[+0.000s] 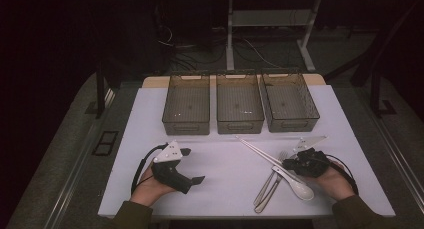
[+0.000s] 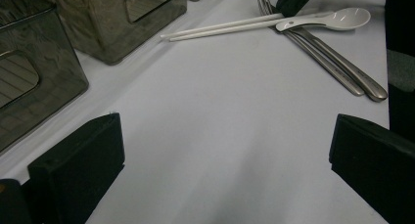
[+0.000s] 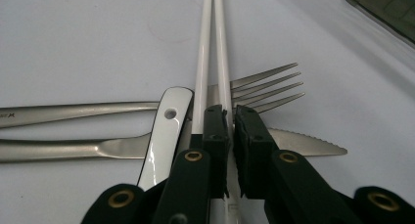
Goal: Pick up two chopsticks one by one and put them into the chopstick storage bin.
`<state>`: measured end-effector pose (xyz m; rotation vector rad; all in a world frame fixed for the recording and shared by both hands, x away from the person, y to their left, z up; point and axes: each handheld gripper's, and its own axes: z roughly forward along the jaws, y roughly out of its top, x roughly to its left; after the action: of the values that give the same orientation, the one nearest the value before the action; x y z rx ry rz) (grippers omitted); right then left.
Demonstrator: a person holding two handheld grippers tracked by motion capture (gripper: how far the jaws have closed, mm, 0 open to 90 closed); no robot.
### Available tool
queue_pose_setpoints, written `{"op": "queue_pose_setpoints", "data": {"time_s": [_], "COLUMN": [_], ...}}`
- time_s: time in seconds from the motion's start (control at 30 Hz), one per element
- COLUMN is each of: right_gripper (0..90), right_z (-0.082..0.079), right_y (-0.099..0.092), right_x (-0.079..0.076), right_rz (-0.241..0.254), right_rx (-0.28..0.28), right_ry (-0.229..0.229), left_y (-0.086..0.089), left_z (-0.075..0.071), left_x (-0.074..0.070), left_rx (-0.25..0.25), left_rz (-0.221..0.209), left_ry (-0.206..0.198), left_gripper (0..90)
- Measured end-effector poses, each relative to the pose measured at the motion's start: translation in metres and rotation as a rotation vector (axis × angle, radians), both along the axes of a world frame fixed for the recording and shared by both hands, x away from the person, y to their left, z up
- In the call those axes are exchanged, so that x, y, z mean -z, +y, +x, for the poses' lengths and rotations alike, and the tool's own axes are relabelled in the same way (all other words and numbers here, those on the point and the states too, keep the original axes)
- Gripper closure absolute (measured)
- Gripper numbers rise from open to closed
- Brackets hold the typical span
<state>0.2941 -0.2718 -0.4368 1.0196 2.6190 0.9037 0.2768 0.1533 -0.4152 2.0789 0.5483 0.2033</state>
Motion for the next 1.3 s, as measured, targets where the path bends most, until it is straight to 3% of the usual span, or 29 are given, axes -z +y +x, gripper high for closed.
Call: {"op": "queue_pose_setpoints", "data": {"time_s": [0.13, 0.6, 1.3], "right_gripper": [84.3, 84.4, 84.4], "right_z": [-0.001, -0.003, -0.015], "right_y": [0.001, -0.01, -0.028], "right_x": [0.0, -0.014, -0.04], "right_rz": [-0.003, 0.055, 0.169], "right_rx": [-0.005, 0.004, -0.005], "right_ry": [-0.002, -0.023, -0.051], "left_y": [0.0, 0.0, -0.002], "left_z": [0.0, 0.0, 0.0], "left_x": [0.0, 0.0, 0.002], "left_rx": [0.003, 0.005, 0.01], "left_rz": [0.001, 0.0, 0.005], "left_ry": [-0.001, -0.003, -0.009], "left_gripper": [0.0, 0.0, 0.0]}}
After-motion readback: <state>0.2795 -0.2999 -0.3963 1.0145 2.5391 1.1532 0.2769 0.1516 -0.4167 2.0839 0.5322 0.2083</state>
